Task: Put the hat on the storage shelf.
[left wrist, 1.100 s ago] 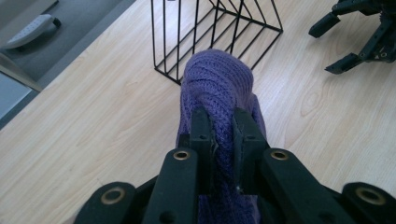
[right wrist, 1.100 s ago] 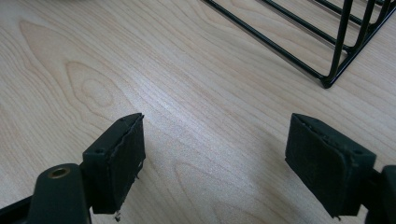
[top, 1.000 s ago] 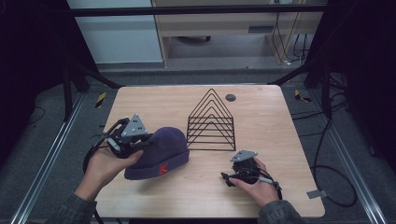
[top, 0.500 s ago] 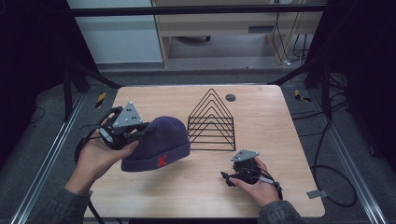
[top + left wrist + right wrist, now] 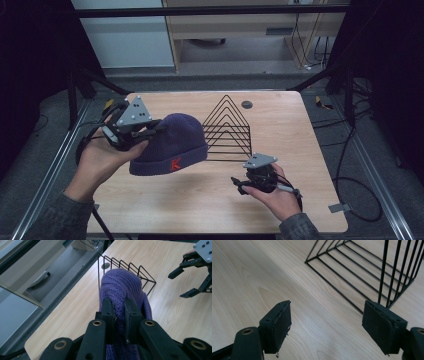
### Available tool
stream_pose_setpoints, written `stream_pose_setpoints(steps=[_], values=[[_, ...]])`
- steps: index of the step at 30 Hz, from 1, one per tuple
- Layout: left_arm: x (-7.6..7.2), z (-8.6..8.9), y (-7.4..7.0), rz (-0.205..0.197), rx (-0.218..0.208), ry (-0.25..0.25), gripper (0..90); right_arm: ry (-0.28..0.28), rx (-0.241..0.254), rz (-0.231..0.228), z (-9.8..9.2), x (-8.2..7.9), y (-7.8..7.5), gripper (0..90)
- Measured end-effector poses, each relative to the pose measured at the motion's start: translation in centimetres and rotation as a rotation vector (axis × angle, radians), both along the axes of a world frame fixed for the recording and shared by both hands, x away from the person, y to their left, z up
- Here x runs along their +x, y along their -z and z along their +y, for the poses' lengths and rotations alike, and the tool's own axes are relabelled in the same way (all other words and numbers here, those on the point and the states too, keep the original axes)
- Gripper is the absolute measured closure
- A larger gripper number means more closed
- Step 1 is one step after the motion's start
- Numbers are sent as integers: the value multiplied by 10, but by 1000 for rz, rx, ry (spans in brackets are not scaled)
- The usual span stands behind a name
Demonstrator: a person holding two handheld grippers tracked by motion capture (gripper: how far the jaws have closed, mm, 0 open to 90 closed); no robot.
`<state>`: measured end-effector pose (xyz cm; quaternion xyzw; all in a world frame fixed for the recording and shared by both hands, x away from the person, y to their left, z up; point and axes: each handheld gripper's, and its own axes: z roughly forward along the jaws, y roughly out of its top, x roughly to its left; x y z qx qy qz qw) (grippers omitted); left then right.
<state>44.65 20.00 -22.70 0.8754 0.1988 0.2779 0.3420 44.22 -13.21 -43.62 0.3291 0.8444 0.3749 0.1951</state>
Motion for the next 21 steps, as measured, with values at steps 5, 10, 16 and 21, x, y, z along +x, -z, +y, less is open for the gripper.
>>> stream_pose_setpoints(steps=[5, 10, 16, 21], values=[[0, -4, -5, -8, -6, 14, 804, -38, 5, -33, 9, 1, -23, 275], [-2, -8, -8, -16, -7, 25, 804, -67, 9, -47, 17, 3, -37, 308], [-5, -11, -14, -28, -10, 47, 804, -103, 16, -57, 30, 6, -55, 325], [-5, -17, -17, -27, -26, 69, 803, -127, 10, -58, 39, 13, -67, 329]])
